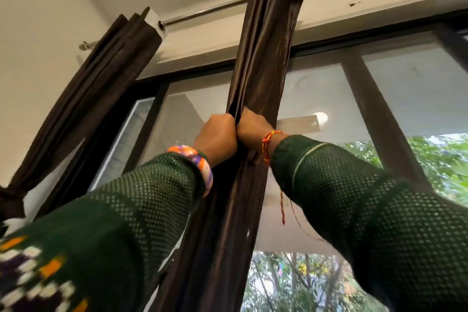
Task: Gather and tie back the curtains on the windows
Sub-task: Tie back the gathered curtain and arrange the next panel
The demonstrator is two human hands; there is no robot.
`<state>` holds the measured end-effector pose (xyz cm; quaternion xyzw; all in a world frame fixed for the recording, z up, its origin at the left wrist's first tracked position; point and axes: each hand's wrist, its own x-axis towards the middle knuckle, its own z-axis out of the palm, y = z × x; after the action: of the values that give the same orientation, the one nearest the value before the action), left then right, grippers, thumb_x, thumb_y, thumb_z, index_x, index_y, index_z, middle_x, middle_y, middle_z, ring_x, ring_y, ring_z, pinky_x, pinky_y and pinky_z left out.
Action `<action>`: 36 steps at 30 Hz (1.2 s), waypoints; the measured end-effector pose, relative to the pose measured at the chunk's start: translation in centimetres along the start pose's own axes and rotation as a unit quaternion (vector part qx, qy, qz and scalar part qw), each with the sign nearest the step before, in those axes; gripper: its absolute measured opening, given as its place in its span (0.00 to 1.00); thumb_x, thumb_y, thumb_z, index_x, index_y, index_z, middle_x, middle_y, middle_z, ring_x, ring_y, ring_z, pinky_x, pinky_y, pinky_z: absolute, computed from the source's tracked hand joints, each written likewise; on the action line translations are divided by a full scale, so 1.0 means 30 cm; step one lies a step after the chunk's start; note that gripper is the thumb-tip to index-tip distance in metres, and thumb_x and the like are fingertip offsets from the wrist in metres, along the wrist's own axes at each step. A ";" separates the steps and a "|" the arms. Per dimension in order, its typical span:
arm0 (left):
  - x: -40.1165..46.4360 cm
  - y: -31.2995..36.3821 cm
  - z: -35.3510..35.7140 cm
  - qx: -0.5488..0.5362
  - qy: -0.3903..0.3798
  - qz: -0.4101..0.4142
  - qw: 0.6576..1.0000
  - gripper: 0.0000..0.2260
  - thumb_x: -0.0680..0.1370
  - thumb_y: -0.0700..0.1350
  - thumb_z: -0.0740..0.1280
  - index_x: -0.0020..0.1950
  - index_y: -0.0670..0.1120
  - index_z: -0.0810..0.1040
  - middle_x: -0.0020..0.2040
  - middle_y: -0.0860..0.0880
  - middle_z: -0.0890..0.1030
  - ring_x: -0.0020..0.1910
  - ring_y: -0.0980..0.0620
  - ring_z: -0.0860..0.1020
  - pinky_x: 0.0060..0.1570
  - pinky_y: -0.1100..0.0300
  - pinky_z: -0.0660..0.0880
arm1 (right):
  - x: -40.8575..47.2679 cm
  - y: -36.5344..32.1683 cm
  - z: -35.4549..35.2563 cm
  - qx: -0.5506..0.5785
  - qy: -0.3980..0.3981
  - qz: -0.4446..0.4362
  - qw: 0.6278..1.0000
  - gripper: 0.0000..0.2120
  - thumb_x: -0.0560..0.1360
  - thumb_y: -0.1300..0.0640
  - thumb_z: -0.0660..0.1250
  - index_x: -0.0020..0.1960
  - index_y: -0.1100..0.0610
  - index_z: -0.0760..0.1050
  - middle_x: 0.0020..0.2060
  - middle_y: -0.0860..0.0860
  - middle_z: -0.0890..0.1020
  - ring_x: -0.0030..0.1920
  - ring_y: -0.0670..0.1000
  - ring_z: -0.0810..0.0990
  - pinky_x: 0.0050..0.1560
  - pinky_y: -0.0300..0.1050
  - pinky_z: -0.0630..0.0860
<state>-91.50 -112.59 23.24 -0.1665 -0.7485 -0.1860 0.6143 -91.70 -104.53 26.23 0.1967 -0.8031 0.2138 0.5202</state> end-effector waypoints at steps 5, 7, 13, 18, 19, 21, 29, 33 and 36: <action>-0.026 0.050 0.021 -0.001 -0.036 -0.001 0.999 0.12 0.72 0.40 0.67 0.54 0.39 0.77 0.52 0.38 0.79 0.53 0.38 0.78 0.49 0.54 0.75 | -0.089 0.052 -0.072 -0.084 -0.010 0.030 0.996 0.23 0.75 0.55 0.62 0.67 0.64 0.65 0.63 0.62 0.74 0.62 0.63 0.74 0.62 0.55 0.72; -0.043 0.056 0.026 -0.018 -0.042 -0.005 0.999 0.12 0.72 0.45 0.68 0.52 0.40 0.77 0.50 0.39 0.79 0.51 0.39 0.79 0.52 0.50 0.77 | -0.126 0.070 -0.103 -0.118 -0.003 0.039 0.992 0.30 0.73 0.54 0.66 0.69 0.65 0.61 0.64 0.61 0.73 0.62 0.62 0.75 0.61 0.56 0.73; -0.149 0.108 0.018 0.032 -0.030 -0.032 0.998 0.21 0.76 0.60 0.59 0.55 0.44 0.76 0.59 0.40 0.72 0.54 0.39 0.75 0.55 0.46 0.74 | -0.294 0.124 -0.163 -0.225 0.068 0.014 0.972 0.43 0.74 0.54 0.66 0.77 0.61 0.41 0.71 0.63 0.61 0.69 0.63 0.65 0.62 0.56 0.69; -0.273 0.143 0.012 0.036 0.005 -0.047 0.998 0.20 0.79 0.56 0.55 0.57 0.43 0.76 0.62 0.38 0.69 0.59 0.37 0.71 0.57 0.45 0.71 | -0.427 0.141 -0.163 -0.288 0.090 -0.004 0.953 0.39 0.73 0.56 0.66 0.76 0.59 0.48 0.75 0.60 0.47 0.75 0.62 0.48 0.67 0.62 0.62; -0.299 0.150 0.010 0.029 0.002 -0.057 0.998 0.19 0.79 0.55 0.56 0.57 0.44 0.76 0.62 0.38 0.69 0.59 0.37 0.71 0.57 0.45 0.70 | -0.448 0.145 -0.161 -0.294 0.088 -0.009 0.952 0.36 0.73 0.55 0.64 0.75 0.60 0.51 0.76 0.59 0.45 0.76 0.61 0.45 0.69 0.62 0.59; -0.356 0.160 0.012 0.015 -0.017 -0.082 0.996 0.16 0.78 0.53 0.59 0.59 0.46 0.76 0.61 0.38 0.70 0.59 0.37 0.72 0.57 0.46 0.71 | -0.499 0.156 -0.160 -0.287 0.101 -0.023 0.952 0.28 0.76 0.53 0.59 0.73 0.61 0.59 0.77 0.57 0.43 0.76 0.59 0.39 0.73 0.63 0.49; -0.669 0.231 0.079 -0.120 -0.097 -0.099 0.983 0.13 0.73 0.44 0.65 0.56 0.53 0.80 0.56 0.43 0.79 0.56 0.41 0.77 0.50 0.54 0.73 | -0.819 0.221 -0.130 -0.308 -0.022 0.045 0.950 0.38 0.78 0.38 0.50 0.75 0.67 0.51 0.74 0.66 0.54 0.77 0.60 0.46 0.70 0.60 0.29; -0.824 0.266 0.128 -0.219 -0.130 -0.129 0.958 0.19 0.72 0.37 0.63 0.60 0.50 0.79 0.59 0.45 0.80 0.60 0.45 0.77 0.59 0.56 0.73 | -0.985 0.259 -0.099 -0.320 -0.066 0.093 0.941 0.42 0.74 0.44 0.60 0.75 0.69 0.46 0.74 0.68 0.53 0.76 0.64 0.46 0.71 0.59 0.30; -0.895 0.284 0.162 -0.270 -0.145 -0.139 0.942 0.16 0.73 0.35 0.62 0.57 0.46 0.81 0.56 0.44 0.82 0.58 0.46 0.78 0.60 0.57 0.73 | -1.076 0.269 -0.084 -0.325 -0.099 0.126 0.932 0.39 0.74 0.49 0.62 0.75 0.66 0.48 0.74 0.67 0.50 0.76 0.64 0.43 0.72 0.58 0.33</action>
<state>-86.50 -103.34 -3.33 -0.2456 -0.7671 -0.4380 0.3992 -81.85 -93.41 -3.67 -0.0661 -0.8945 -0.0157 0.4419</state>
